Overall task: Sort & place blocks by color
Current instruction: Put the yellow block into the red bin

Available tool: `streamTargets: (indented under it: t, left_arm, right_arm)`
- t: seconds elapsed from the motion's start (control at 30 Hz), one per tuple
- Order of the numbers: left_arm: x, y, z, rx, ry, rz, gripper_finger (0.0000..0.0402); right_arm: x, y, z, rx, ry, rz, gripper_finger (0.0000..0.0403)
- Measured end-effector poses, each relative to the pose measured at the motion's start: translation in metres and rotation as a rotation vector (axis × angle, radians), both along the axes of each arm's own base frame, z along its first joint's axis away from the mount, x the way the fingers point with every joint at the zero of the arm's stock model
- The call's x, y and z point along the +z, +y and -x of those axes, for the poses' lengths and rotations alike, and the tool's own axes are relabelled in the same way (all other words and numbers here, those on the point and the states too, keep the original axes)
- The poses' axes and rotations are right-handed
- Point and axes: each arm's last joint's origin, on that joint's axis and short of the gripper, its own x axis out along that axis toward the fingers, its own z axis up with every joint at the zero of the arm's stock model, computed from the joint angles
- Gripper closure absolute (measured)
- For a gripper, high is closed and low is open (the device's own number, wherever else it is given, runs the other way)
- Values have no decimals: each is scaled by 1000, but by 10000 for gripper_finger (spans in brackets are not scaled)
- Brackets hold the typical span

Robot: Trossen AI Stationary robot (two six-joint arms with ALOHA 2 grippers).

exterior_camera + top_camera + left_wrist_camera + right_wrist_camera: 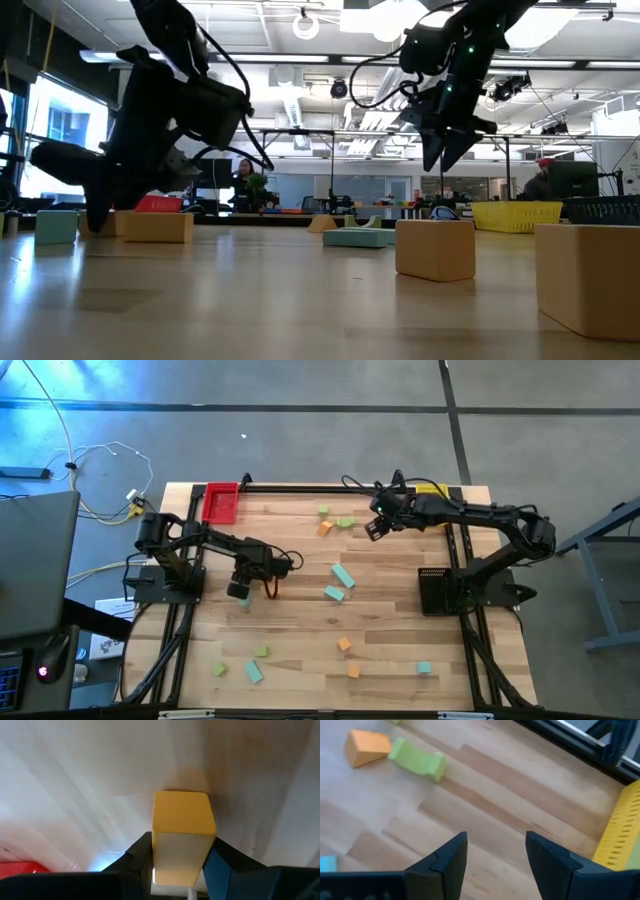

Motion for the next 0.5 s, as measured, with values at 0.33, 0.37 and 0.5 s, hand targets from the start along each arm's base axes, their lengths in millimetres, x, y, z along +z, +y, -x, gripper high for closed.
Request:
streamTargets:
  t: [0.33, 0.37, 0.5]
  left_arm:
    - [24, 20, 7, 35, -125, -81, 300]
    - [28, 22, 8, 42, -140, -91, 300]
    - [42, 32, 14, 83, -212, -139, 300]
  right_arm:
    - [0, 27, -12, 94, -38, -69, 214]
    - [0, 29, -13, 103, -38, -68, 214]
    - [0, 38, -16, 136, -38, -55, 214]
